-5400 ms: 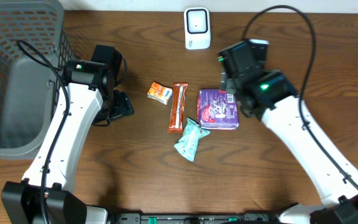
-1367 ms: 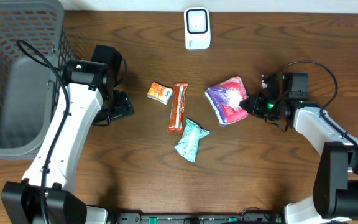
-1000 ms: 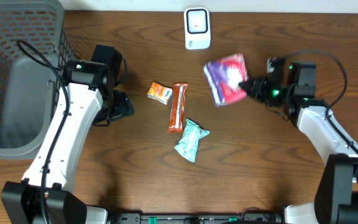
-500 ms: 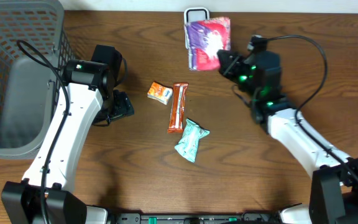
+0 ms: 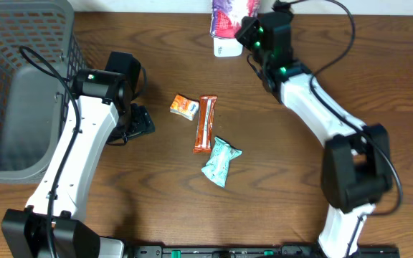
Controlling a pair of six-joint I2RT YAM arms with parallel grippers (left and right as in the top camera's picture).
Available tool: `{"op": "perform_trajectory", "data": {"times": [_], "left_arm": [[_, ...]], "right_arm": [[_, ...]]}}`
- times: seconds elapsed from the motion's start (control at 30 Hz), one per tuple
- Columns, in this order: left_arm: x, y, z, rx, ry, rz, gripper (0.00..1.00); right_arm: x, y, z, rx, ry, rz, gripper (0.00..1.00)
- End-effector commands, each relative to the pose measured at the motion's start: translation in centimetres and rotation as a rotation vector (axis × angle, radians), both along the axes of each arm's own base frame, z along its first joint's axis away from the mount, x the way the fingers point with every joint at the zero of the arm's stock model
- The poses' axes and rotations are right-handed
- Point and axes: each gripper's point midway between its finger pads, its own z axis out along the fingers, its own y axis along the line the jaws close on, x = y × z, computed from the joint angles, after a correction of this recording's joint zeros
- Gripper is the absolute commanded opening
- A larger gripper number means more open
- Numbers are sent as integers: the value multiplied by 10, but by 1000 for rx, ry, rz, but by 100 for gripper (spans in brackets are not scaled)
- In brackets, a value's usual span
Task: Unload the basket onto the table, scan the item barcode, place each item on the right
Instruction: 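Lift the purple bag to the white scanner at the back, then carry the purple bag to the right table edge and release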
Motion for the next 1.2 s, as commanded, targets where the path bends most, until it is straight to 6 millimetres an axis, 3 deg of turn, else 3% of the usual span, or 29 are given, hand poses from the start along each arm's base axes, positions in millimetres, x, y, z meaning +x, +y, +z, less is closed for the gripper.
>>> {"op": "perform_trajectory", "data": {"times": [0.0, 0.13, 0.23, 0.3, 0.33, 0.37, 0.47, 0.53, 0.57, 0.6, 0.73, 0.77, 0.83, 0.87, 0.9, 0.97, 1.07, 1.17], "left_arm": [[-2, 2, 0, 2, 1, 17, 98], [-2, 2, 0, 2, 1, 17, 98], [-2, 2, 0, 2, 1, 17, 98], [-2, 2, 0, 2, 1, 17, 98], [-2, 2, 0, 2, 1, 17, 98], [-2, 2, 0, 2, 1, 17, 98], [-2, 2, 0, 2, 1, 17, 98], [-2, 2, 0, 2, 1, 17, 98], [-2, 2, 0, 2, 1, 17, 98], [-2, 2, 0, 3, 2, 17, 98], [-2, 2, 0, 2, 1, 17, 98], [-2, 2, 0, 3, 2, 17, 98], [-2, 2, 0, 2, 1, 17, 98], [-2, 2, 0, 2, 1, 17, 98], [-2, 2, 0, 2, 1, 17, 98], [-2, 2, 0, 2, 1, 17, 98], [-2, 2, 0, 2, 1, 17, 98], [-2, 2, 0, 2, 1, 17, 98]], "right_arm": [[20, 1, -3, -25, 6, -3, 1], [22, -2, -9, -49, 13, 25, 1], [22, -20, 12, -135, -34, 32, 1], [19, -45, 27, -188, -35, -4, 1], [16, -62, 32, -211, -21, -36, 1], [10, -97, 38, -254, 16, -101, 1], [-9, -172, 40, -369, 117, -221, 1], [-34, -239, 34, -474, 234, -315, 1], [-41, -256, 31, -499, 269, -341, 1], [-55, -287, 24, -536, 333, -379, 1], [-93, -360, -2, -589, 508, -439, 2], [-103, -377, -10, -576, 553, -460, 11], [-119, -399, -26, -537, 620, -474, 58], [-126, -406, -35, -503, 652, -464, 89], [-130, -408, -43, -470, 671, -448, 99], [-136, -409, -57, -387, 696, -398, 99], [-135, -392, -69, -258, 685, -279, 99], [-120, -346, -61, -140, 571, -20, 99]]}}
